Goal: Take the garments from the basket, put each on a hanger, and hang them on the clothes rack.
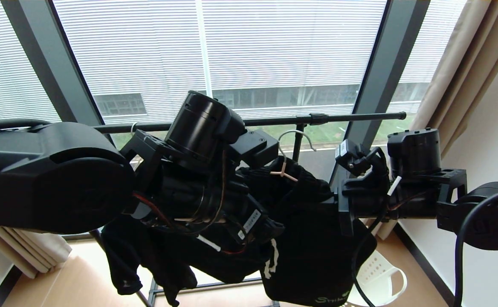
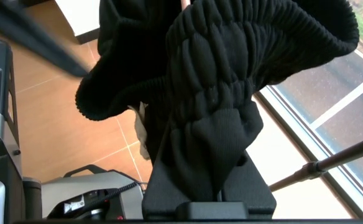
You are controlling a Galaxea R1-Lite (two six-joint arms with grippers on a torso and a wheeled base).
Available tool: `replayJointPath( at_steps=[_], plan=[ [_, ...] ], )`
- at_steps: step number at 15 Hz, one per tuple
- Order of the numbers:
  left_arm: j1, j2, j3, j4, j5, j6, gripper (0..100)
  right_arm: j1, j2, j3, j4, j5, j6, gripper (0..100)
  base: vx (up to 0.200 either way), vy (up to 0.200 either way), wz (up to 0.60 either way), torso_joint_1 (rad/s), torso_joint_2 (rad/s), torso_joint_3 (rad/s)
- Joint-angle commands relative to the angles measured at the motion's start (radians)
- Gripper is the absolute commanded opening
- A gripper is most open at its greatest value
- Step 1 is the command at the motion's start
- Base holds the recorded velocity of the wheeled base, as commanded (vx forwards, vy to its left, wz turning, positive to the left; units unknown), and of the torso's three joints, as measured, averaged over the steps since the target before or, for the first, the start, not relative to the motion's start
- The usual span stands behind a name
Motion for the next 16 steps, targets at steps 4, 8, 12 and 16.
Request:
replayJointPath(
  at_steps=[4, 8, 12, 16],
  plan=[
    [0.008, -0.123, 0.055, -0.001, -0.001, 0.001, 100, -0.01, 0.001, 0.0, 0.002, 0.002, -0.001, 0, 0.0, 0.0, 0.0, 0.0, 0.0, 0.0],
    [0.028, -0.186, 0.1, -0.003, -0.004, 0.002, 100, -0.012, 0.003, 0.003, 0.002, 0.017, -0.001, 0, 0.0, 0.0, 0.0, 0.0, 0.0, 0.0],
    [0.097, -0.223, 0.108, -0.01, -0.005, 0.079, 100, -0.024, 0.003, 0.014, 0.004, 0.041, -0.005, 0, 0.0, 0.0, 0.0, 0.0, 0.0, 0.0],
    [0.172, -0.214, 0.104, -0.095, -0.051, 0.256, 100, -0.024, 0.004, 0.026, 0.005, 0.051, -0.04, 0, 0.0, 0.0, 0.0, 0.0, 0.0, 0.0]
  ],
)
